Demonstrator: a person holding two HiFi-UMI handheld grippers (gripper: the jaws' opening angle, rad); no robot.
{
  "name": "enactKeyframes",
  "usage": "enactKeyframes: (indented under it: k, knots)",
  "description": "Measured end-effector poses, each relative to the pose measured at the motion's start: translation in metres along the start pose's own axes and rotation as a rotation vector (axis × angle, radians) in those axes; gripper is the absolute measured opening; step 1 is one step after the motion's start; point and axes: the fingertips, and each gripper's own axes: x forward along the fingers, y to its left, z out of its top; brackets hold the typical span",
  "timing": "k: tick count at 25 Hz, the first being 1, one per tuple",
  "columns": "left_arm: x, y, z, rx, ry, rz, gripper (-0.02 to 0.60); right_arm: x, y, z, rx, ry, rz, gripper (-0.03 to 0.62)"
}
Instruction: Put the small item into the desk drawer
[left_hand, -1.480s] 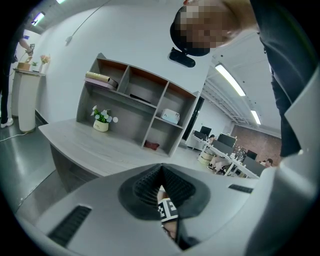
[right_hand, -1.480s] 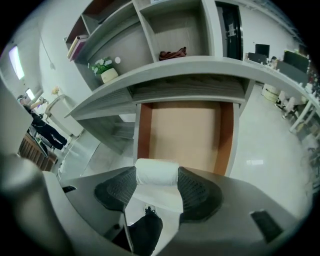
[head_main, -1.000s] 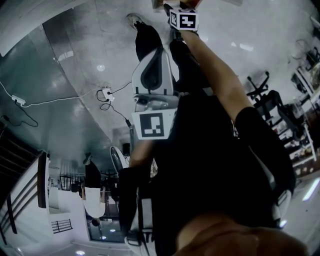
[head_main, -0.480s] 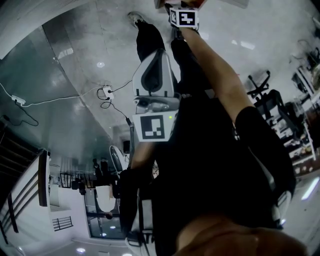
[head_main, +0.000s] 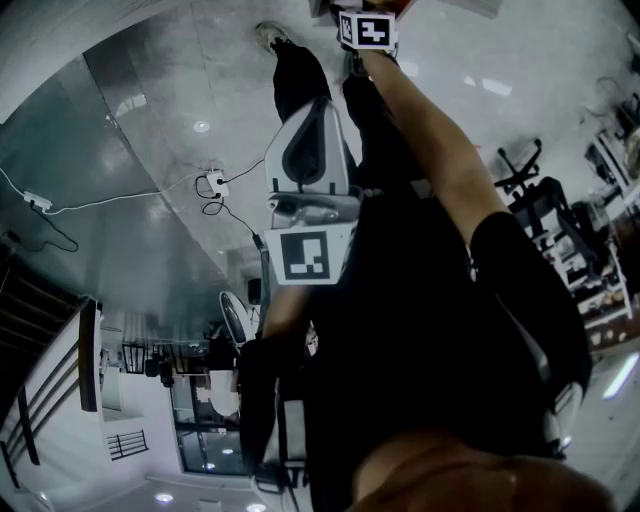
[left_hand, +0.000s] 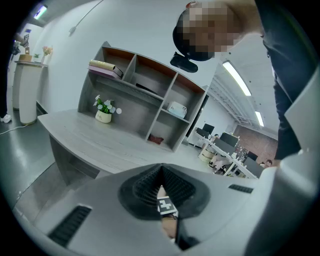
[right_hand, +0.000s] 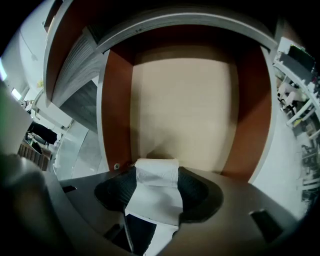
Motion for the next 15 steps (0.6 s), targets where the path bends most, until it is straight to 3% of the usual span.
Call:
enactKeyframes:
  k: [15]
  knots:
    - [-0.0004, 0.0027, -0.0033, 0.003, 0.008, 0.002, -0.002, 0.0030, 0.0017, 0.0026, 0.018, 0.005, -0.010, 0.258]
